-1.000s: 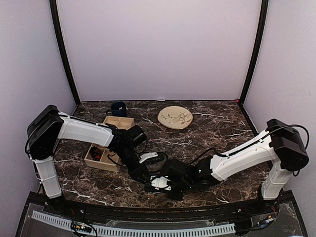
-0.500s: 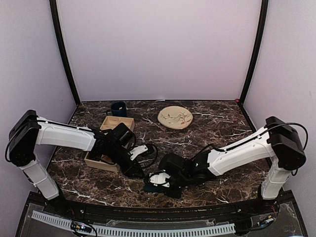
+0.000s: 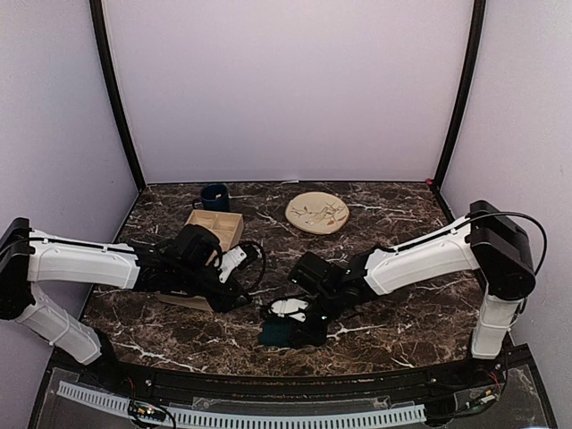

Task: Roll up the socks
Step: Roll the sock at the center of the board.

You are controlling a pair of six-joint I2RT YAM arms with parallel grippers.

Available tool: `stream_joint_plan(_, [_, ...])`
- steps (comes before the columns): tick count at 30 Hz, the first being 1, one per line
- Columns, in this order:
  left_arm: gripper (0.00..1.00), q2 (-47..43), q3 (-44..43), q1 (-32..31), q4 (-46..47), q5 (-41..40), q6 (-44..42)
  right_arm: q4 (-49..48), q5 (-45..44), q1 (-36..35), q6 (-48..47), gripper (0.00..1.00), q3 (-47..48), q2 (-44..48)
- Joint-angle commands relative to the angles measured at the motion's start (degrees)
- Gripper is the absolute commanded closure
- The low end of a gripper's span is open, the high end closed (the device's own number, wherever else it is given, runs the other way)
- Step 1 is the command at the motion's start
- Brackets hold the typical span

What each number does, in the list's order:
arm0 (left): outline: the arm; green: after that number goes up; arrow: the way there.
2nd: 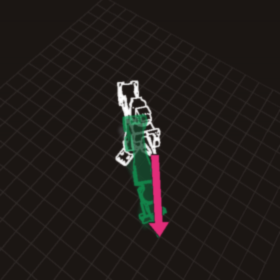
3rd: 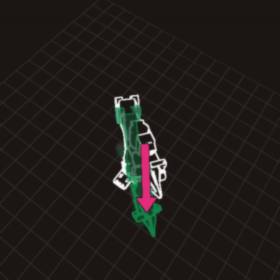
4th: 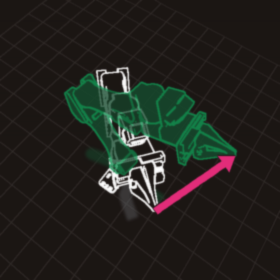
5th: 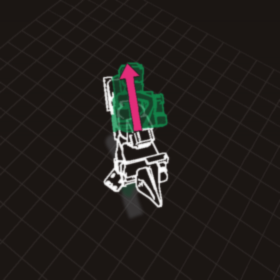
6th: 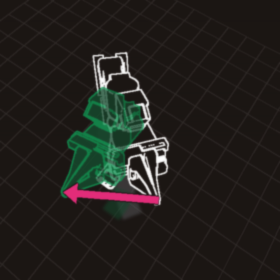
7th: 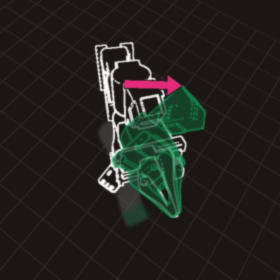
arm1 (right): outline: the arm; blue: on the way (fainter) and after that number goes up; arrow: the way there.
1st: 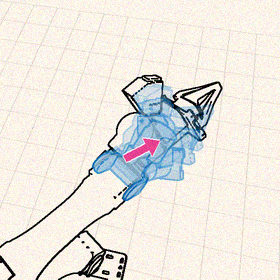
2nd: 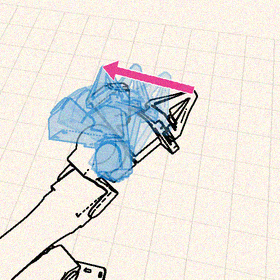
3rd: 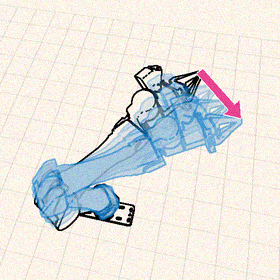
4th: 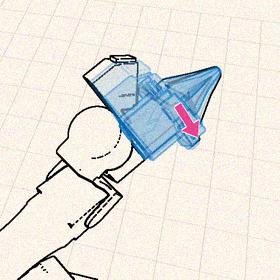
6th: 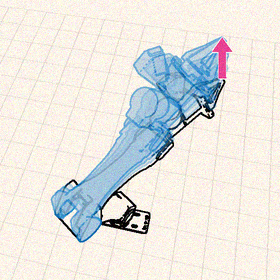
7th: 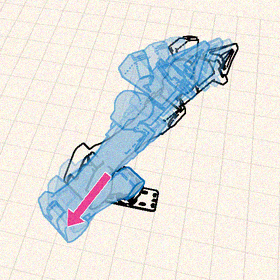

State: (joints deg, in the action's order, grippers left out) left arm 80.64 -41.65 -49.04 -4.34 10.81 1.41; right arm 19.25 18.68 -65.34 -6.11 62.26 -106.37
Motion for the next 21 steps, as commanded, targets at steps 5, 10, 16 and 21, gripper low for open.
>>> stream_joint_plan(5, [0.57, -5.3, 4.0, -6.9, 4.7, -12.3, -0.3, 6.9, 9.8, 3.4, 0.6, 1.00, 3.3, -5.3])
stream_joint_plan(10, [0.57, -5.9, 5.3, -10.9, 5.8, -15.7, -1.5, 9.3, 12.6, 5.0, 0.4, 1.00, 6.0, -7.3])
stream_joint_plan(16, [0.57, -8.2, 7.1, -14.2, 7.3, -16.9, -3.3, 11.0, 15.8, 6.6, 0.3, 1.00, 7.4, -9.2])
stream_joint_plan(21, [0.56, -8.3, 6.9, -17.8, 7.3, -17.8, -6.3, 13.4, 17.5, 7.3, 0.1, 1.00, 9.9, -11.0])
